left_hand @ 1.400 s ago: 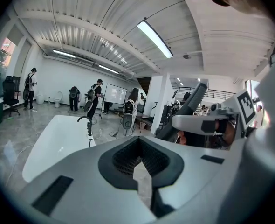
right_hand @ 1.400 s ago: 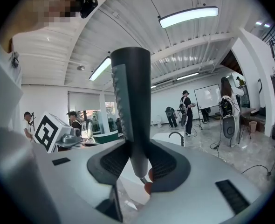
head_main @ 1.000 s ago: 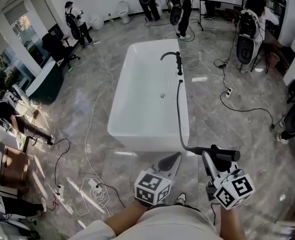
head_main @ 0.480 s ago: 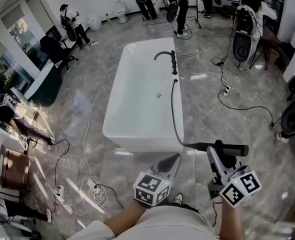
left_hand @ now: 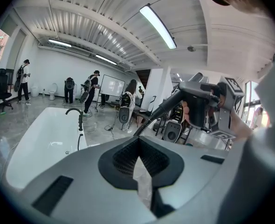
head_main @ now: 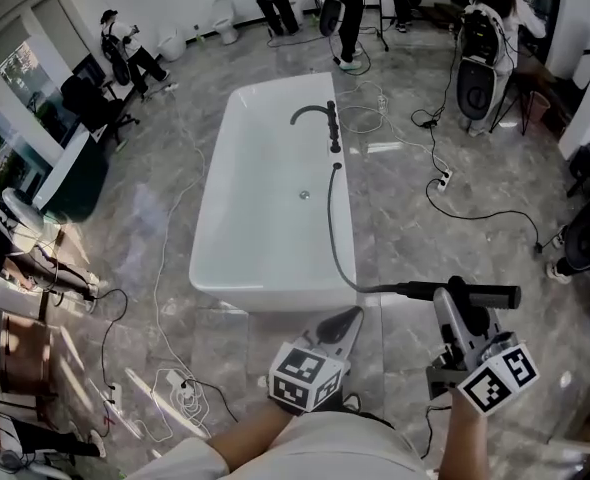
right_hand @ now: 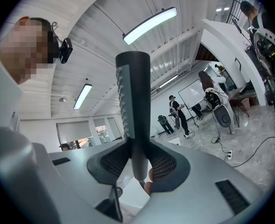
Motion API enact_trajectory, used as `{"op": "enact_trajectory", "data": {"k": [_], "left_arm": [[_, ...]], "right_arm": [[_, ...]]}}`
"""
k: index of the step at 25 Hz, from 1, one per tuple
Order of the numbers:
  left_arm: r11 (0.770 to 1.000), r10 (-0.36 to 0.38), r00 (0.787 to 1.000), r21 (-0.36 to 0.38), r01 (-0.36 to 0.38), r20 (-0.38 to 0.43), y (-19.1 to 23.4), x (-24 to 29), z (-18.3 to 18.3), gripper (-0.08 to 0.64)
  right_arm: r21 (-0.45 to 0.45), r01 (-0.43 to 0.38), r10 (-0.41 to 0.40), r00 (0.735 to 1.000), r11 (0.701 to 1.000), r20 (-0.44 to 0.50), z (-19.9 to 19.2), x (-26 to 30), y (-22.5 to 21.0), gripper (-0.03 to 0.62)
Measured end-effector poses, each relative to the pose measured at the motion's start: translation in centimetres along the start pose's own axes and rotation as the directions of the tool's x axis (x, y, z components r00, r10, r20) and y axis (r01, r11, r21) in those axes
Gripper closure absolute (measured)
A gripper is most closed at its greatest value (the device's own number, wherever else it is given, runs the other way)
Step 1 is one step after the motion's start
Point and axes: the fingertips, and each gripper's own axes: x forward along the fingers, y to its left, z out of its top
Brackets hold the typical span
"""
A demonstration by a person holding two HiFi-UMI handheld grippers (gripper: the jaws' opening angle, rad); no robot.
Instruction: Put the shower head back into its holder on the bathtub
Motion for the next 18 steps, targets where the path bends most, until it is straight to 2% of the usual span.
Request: {"op": "enact_trajectory", "data": {"k": [9, 18], "left_arm": [[0.999, -0.047, 0.999, 0.013, 0.047, -0.026, 7.0, 7.7, 3.8, 0.554], [0.997, -0.062, 0.998, 0.044, 0.063, -0.023, 12.7, 13.0, 7.4, 0.554]], "right_arm": [[0.051, 0.04, -0.045, 0.993, 0.998, 0.111, 7.1, 6.5, -4.7, 0.451], [0.13, 0.069, -0.089, 0.983, 0.989, 0.158, 10.0, 13.2, -9.4, 0.451]]}}
